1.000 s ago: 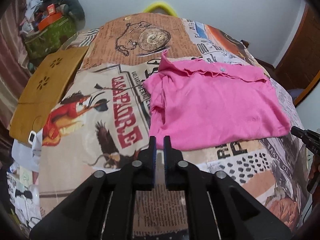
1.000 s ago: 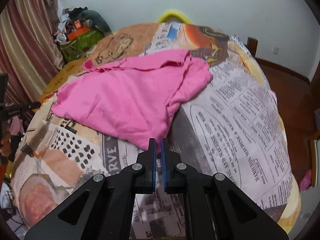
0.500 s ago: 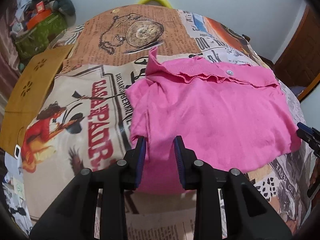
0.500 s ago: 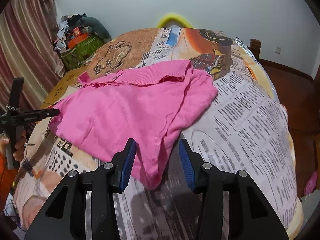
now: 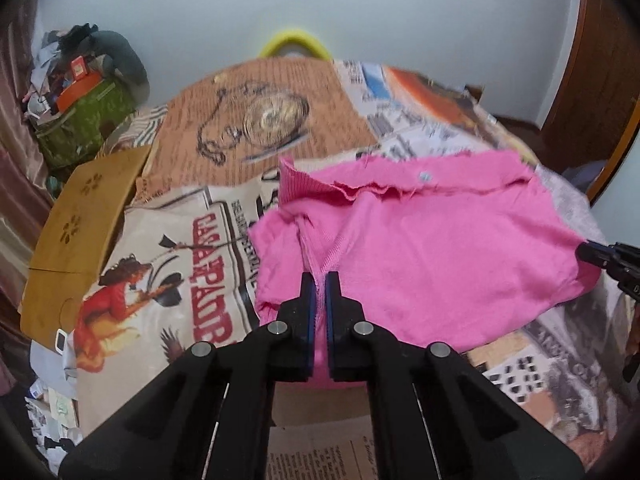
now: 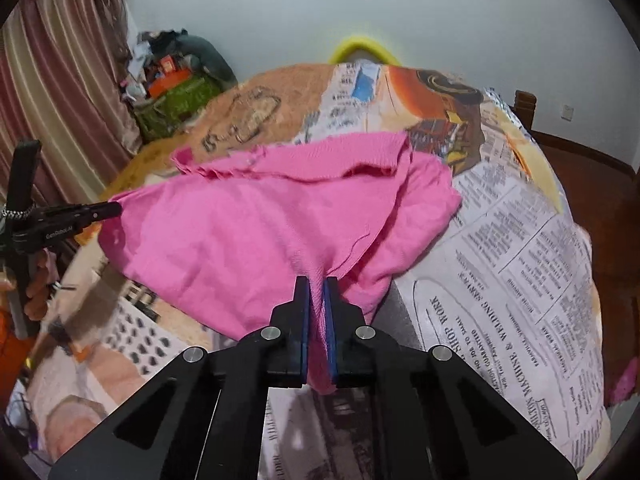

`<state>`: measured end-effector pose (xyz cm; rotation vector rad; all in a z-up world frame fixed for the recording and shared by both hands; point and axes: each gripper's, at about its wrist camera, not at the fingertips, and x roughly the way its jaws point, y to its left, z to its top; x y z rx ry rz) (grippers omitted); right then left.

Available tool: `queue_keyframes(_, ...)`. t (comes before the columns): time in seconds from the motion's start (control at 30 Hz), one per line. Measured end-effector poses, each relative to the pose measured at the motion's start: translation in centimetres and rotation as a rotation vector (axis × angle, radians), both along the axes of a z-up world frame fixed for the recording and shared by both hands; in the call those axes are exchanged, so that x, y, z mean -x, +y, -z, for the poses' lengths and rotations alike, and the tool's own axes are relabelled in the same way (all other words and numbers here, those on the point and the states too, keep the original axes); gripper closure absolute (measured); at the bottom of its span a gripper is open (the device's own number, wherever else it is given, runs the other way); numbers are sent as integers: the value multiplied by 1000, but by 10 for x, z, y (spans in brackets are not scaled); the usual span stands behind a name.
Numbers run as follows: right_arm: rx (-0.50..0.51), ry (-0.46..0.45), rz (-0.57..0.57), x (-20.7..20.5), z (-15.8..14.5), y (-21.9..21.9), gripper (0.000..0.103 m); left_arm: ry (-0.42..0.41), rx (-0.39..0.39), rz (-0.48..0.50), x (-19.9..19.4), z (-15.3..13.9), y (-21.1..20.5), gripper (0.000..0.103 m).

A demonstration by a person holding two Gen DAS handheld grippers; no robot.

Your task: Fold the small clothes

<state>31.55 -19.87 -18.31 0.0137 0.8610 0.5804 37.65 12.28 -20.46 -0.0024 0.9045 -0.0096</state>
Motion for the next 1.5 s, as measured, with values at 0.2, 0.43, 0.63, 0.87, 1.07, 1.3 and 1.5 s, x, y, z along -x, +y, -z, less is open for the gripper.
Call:
queue_keyframes(0.2, -43, -49, -16, 11, -24, -4, 97, -35, 47, -19, 21, -19, 11, 100)
queue_keyframes(0.43, -35, -33, -15, 22, -19, -8, 97, 12, 68, -24, 39, -5, 22, 100)
queue_keyframes(0.63, 11, 27, -14, 24, 2, -12, 97, 105, 58, -19, 43, 26, 25, 100)
queue_keyframes(0.87, 93, 71, -24, 25, 29, -10, 97, 179, 7, -41, 42, 52, 29, 100)
queue_keyframes(1.07, 49, 82, -41, 22, 15, -21, 95, 135, 21, -60, 35, 29, 45, 99)
queue_keyframes(1.3, 19, -34, -23, -4, -18, -14, 73, 86, 0, -16, -18, 4, 27, 90)
queue_keyframes(1.5, 15, 50, -73, -53, 3, 18, 73, 189, -13, 39, -75, 37, -2, 83)
